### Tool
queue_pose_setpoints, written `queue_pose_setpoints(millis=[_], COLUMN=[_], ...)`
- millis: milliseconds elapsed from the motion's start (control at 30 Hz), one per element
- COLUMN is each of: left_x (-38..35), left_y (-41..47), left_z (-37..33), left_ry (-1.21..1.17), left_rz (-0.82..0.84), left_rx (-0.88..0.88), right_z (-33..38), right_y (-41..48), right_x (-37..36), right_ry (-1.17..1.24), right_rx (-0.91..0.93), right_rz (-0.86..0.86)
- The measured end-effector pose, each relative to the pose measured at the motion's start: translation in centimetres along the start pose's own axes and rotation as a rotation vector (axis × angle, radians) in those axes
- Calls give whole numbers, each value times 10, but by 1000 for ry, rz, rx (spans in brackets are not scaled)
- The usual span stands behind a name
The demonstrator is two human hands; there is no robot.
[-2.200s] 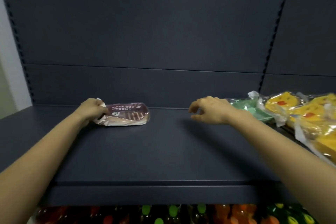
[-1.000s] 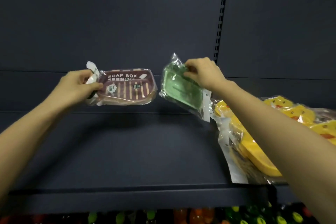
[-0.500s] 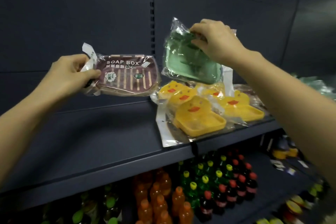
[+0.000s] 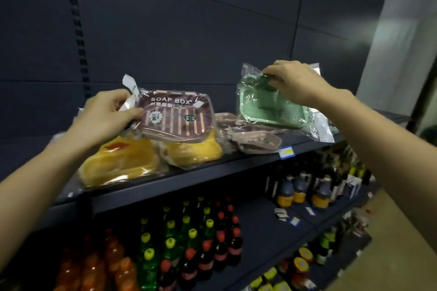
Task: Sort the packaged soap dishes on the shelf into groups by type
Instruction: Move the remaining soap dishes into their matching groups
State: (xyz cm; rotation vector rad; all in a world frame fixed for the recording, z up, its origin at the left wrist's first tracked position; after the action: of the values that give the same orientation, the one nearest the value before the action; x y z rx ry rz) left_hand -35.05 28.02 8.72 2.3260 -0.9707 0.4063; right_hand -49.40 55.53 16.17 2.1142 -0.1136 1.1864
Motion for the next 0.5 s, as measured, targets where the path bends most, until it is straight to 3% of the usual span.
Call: queue_pose_setpoints(millis=[500], left_x=[-227], left_y=[1], left_z=[-118], left_ry=[90], left_rz=[112], left_rx=[-58], right_z=[-200], right_y=[-128], right_x=[-40], right_ry=[-89], right_rx=[-135], right_rz=[87])
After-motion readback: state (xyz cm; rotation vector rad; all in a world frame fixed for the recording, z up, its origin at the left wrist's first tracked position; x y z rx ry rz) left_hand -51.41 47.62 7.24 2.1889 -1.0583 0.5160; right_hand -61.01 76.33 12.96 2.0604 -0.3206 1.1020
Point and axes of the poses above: each hand's wrist, its own y-axis towards the middle knuckle, its own x-axis out of the back of the hand, z = x × y, the point moved 10 cm from there along y, towards the middle knuckle, and after that the axes turned 15 degrees about x, right-handed, at the moved point
